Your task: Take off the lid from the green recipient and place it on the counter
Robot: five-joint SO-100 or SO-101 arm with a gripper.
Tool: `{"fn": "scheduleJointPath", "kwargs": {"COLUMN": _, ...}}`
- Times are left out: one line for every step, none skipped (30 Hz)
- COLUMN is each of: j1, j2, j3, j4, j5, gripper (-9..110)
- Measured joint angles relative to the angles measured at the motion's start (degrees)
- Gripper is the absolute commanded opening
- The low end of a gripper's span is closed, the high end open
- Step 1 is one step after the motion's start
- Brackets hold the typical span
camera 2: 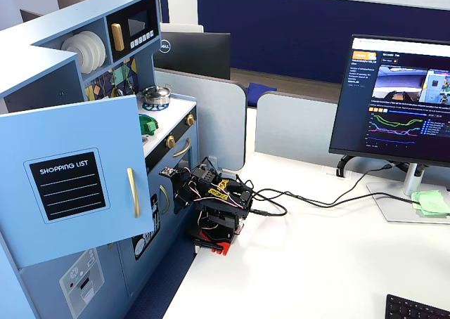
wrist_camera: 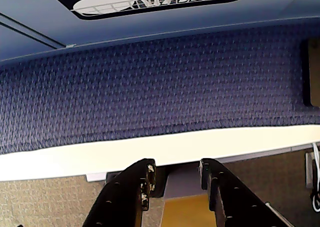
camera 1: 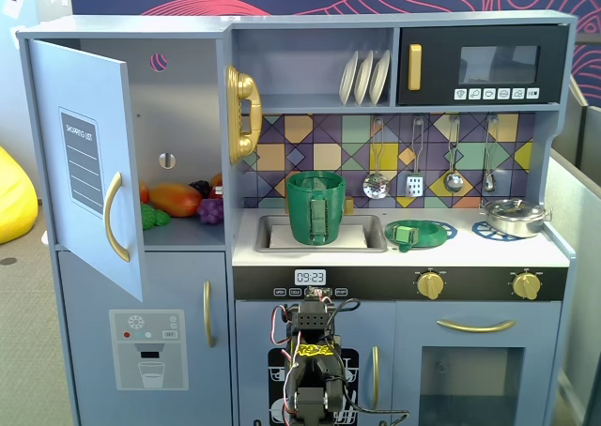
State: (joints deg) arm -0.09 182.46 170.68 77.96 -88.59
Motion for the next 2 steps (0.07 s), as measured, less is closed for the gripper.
{"fn": "scheduleJointPath", "kwargs": {"j1": 0.0, "j2": 0.0, "j3": 0.0, "j4": 0.0, "j5": 0.0, "gripper": 1}}
{"fn": "scheduleJointPath", "kwargs": {"j1": 0.0, "j2": 0.0, "j3": 0.0, "j4": 0.0, "j5": 0.0, "gripper": 1}}
